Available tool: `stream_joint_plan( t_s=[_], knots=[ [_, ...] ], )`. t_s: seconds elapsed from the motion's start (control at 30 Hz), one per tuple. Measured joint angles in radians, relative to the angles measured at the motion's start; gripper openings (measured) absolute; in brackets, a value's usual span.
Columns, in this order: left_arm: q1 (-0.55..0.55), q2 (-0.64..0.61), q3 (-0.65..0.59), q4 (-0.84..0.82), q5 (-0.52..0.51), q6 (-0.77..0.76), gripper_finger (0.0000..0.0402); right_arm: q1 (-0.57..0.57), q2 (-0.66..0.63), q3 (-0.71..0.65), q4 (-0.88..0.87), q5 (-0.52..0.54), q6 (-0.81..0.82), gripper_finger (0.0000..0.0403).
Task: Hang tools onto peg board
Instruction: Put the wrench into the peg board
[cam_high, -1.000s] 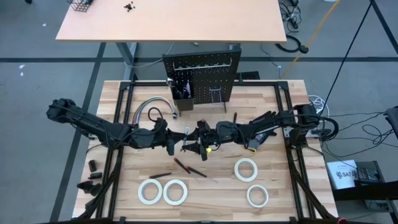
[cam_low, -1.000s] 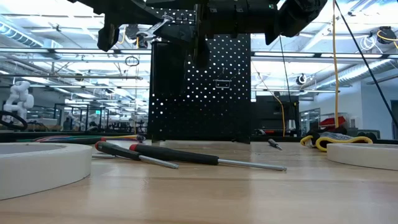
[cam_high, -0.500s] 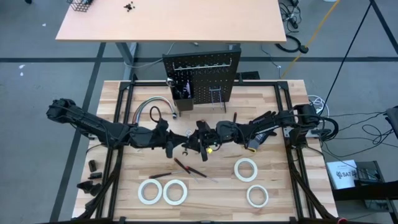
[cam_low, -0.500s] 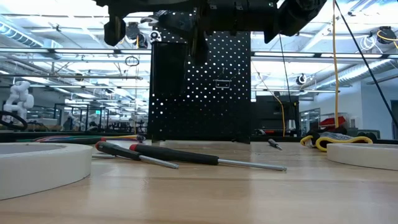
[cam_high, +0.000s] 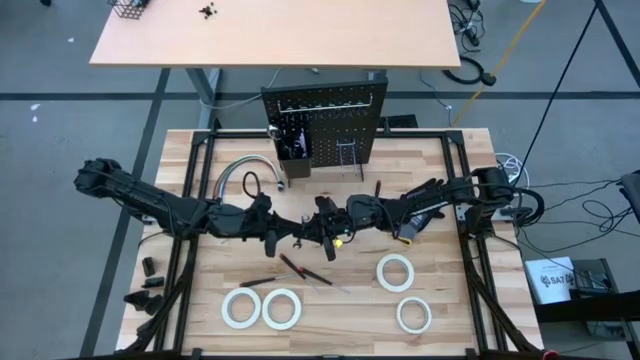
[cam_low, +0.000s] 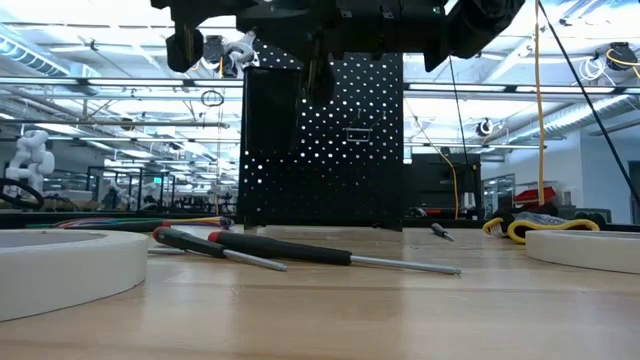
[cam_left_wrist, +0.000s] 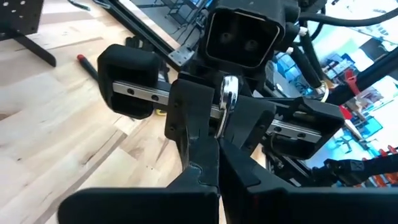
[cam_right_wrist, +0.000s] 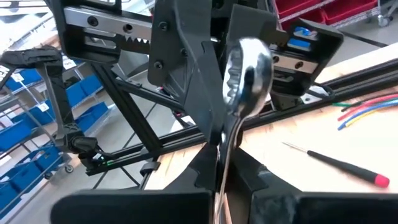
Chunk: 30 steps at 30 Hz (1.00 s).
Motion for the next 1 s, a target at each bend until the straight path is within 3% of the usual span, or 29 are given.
stream_joint_plan(
  t_s=[0.27, 0.5, 0.7, 1.0],
  knots=[
    [0.0, -0.017, -0.001, -0.116, 0.02, 0.016, 0.007, 0.0, -0.022, -0.001, -0.068, -0.004, 0.013, 0.0006],
    [0.001, -0.133, 0.0, -0.267, 0.014, 0.024, 0.0133, 0.0, -0.087, 0.0, -0.193, -0.007, 0.006, 0.0006],
    [0.028, -0.106, 0.0, -0.11, 0.051, 0.026, 0.0164, 0.0, -0.101, 0.002, -0.201, -0.006, 0.016, 0.0006],
    [0.075, -0.024, 0.0, -0.021, 0.083, 0.073, 0.0201, 0.0, -0.101, 0.007, -0.197, -0.002, 0.016, 0.0006]
  ],
)
